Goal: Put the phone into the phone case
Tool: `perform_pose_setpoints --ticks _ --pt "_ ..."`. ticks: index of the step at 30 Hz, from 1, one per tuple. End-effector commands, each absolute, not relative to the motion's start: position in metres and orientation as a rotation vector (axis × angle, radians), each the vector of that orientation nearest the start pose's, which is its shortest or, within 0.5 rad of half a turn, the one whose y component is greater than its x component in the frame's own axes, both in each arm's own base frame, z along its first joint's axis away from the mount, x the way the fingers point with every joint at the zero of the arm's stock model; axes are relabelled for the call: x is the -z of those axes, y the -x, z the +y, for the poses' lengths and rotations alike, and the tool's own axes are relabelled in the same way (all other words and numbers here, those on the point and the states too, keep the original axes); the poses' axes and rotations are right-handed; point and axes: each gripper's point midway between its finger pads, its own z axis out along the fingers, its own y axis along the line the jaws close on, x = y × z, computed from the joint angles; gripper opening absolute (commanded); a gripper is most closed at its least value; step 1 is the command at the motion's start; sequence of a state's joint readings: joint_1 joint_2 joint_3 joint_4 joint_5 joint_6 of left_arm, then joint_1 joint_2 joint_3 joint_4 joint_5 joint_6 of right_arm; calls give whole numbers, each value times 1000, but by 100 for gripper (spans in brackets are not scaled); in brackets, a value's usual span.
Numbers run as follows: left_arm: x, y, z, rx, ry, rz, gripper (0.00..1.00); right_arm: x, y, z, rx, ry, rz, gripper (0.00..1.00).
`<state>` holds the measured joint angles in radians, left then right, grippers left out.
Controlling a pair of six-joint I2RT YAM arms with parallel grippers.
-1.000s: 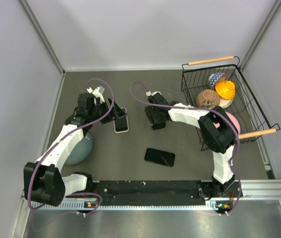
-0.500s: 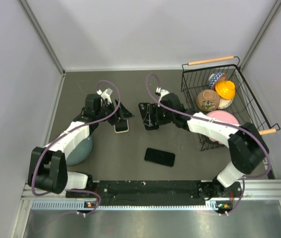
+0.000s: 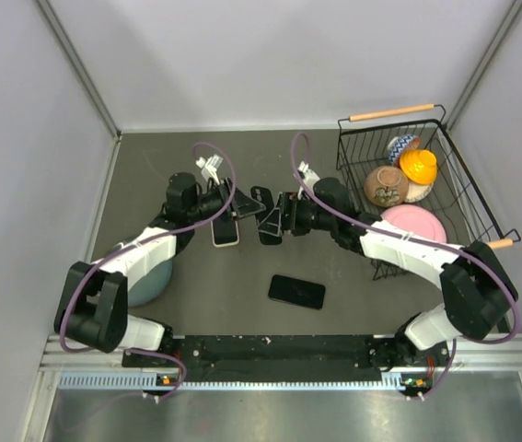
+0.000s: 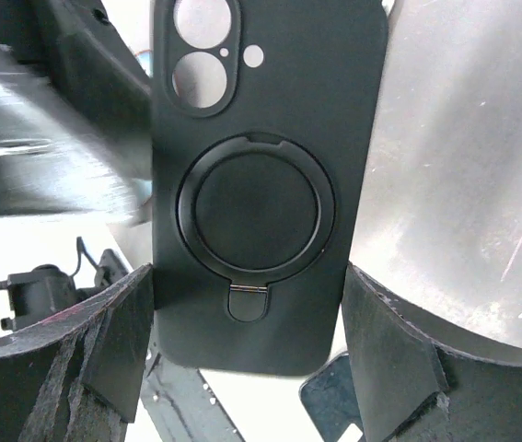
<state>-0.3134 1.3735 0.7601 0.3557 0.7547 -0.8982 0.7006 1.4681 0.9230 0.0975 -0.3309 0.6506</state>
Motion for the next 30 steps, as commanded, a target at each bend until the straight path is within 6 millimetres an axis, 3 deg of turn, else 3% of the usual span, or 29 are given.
perform_pose_setpoints --ticks 1,4,5,7,9,10,11,13,17,18,20,21,22,24,26,27,28,30 --pt "-225 -306 -270 1574 -81 1979 25 -209 -267 345 -1255 312 2051 46" --pt "-219 -307 -275 1571 -86 2000 0 -207 -265 338 -1208 318 2065 56" --pt "-218 -307 -276 1564 -90 2002 0 -201 -266 329 -1148 292 2106 69" --pt "-205 -309 -277 1500 -45 2092 0 -193 -273 315 -1029 271 2130 82" --pt "-194 -309 -280 1364 -103 2150 0 -187 -266 298 -954 269 2156 99" --pt "-197 -322 -278 1246 -79 2161 0 -184 -270 288 -892 241 2153 99" --pt "-179 -317 -271 1130 -88 2248 0 -177 -266 280 -859 233 2165 99" --pt "-177 -319 -274 1022 -89 2282 0 -182 -261 265 -809 215 2158 99" --pt "-154 -333 -255 699 20 2365 0 -186 -252 243 -728 228 2151 99" --pt "-146 -327 -255 633 9 2409 0 -186 -253 238 -698 222 2141 99" --pt "-137 -335 -256 531 17 2435 0 -186 -247 230 -678 244 2129 99" --pt "-138 -338 -259 489 19 2439 0 -185 -246 226 -668 243 2128 99" --pt "-123 -338 -262 461 18 2477 0 -185 -246 223 -656 236 2124 99" --pt "-121 -341 -274 465 20 2488 0 -181 -242 216 -635 224 2127 99" --pt "-105 -344 -280 427 24 2523 1 -174 -241 207 -591 202 2144 99" --pt "-109 -348 -287 428 20 2516 4 -172 -240 205 -580 199 2150 99" --pt "-95 -346 -286 390 19 2561 10 -170 -240 201 -561 189 2156 99" --pt "-94 -348 -297 421 20 2575 23 -168 -237 197 -547 202 2165 99"
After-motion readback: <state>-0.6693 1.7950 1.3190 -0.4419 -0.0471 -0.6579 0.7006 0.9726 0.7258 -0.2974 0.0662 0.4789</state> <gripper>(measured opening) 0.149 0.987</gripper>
